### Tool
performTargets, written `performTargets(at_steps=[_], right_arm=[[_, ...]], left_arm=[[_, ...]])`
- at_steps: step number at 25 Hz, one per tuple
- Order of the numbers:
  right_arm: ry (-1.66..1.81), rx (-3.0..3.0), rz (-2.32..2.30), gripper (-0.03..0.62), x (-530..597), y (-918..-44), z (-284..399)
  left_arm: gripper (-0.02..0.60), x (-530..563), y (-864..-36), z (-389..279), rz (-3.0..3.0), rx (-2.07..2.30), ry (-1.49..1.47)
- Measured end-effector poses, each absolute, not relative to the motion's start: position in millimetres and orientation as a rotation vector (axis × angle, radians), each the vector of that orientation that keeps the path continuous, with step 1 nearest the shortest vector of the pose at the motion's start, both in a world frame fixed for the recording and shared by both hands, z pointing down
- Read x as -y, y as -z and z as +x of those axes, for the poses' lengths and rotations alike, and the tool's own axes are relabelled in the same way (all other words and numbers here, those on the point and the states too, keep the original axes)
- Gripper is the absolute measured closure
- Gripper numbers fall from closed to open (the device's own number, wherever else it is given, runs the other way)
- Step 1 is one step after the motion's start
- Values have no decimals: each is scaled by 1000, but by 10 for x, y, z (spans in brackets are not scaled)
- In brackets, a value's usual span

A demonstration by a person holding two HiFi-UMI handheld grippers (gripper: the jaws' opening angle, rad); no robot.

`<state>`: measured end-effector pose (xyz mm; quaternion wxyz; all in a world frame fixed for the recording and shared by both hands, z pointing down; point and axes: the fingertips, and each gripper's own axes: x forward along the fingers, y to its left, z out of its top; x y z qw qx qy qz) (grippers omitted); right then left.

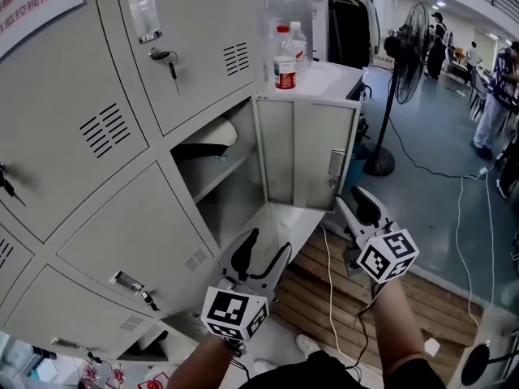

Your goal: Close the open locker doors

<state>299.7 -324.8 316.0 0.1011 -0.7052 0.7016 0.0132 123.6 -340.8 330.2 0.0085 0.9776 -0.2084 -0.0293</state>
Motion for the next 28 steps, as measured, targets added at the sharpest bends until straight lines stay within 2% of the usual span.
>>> performTargets(at_steps=[15,28], right_arm=[[71,-2117,-2007,404,3734,-3396,3971],[137,-2251,-1916,404,4262,-3613,4311]], left_arm=[[314,3619,-3440,1988,3013,808,47],[315,3912,-3532,2365,2958,955,52]])
